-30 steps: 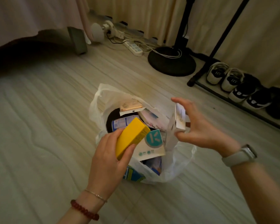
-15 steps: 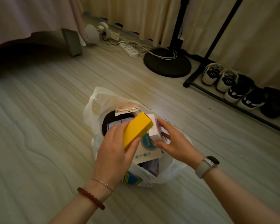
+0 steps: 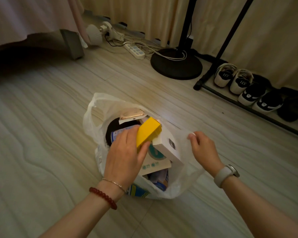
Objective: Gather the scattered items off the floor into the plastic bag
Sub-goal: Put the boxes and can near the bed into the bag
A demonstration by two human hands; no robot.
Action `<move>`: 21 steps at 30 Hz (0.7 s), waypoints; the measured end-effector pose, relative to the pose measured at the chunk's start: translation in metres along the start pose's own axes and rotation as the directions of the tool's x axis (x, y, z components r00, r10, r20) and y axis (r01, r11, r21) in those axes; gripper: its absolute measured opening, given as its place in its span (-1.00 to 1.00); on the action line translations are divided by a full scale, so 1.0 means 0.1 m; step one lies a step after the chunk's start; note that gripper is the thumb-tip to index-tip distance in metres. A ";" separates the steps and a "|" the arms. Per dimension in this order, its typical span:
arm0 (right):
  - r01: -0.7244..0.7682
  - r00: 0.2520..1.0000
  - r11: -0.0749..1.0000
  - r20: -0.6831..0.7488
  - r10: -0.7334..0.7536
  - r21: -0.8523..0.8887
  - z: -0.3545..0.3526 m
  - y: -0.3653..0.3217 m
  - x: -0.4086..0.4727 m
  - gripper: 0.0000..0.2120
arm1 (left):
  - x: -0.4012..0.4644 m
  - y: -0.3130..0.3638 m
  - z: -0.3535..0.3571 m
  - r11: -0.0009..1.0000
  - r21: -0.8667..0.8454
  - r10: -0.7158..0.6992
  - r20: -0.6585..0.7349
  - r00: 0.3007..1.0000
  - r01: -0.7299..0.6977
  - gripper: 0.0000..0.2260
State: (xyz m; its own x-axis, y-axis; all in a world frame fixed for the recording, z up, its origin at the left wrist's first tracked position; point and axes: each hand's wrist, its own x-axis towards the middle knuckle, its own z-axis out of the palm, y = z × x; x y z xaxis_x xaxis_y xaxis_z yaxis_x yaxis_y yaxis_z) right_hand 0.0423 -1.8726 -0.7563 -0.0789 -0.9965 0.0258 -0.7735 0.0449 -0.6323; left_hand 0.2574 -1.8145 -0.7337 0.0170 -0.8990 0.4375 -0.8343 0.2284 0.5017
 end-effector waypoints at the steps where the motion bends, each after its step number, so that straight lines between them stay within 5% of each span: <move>1: 0.052 0.998 0.999 -0.047 -0.051 0.016 -0.04 -0.09 0.00 -0.77 | 0.07 0.00 -0.03 1.000 0.003 0.002 -0.016 1.000 -0.002 -0.56; 5: 0.138 0.980 0.985 -0.159 -0.121 0.102 -0.15 -0.37 0.02 -0.79 | 0.52 -0.01 -0.17 0.987 0.132 0.096 -0.018 0.995 -0.093 -0.56; 11: 0.088 0.977 0.959 -0.211 -0.030 0.270 -0.21 -0.54 0.07 -0.82 | 0.95 0.16 -0.28 0.872 0.356 0.319 0.108 0.941 -0.337 -0.65; 16: 0.028 0.979 0.929 -0.196 0.048 0.370 -0.17 -0.49 0.10 -0.81 | 1.03 0.21 -0.42 0.802 0.355 0.494 0.057 0.867 -0.480 -0.69; 21: 0.004 0.968 0.895 -0.227 0.109 0.447 -0.13 -0.49 0.14 -0.81 | 0.86 0.22 0.02 0.734 0.311 0.480 0.390 0.786 -0.603 -0.60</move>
State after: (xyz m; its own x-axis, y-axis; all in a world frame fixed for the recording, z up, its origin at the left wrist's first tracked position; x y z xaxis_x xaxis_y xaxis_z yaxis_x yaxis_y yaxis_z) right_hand 0.0713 -1.8877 -0.7152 -0.3039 -0.9435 0.1321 -0.4112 0.0049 -0.9115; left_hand 0.2391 -1.8877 -0.6864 -0.6020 -0.7423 0.2942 -0.7945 0.5938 -0.1275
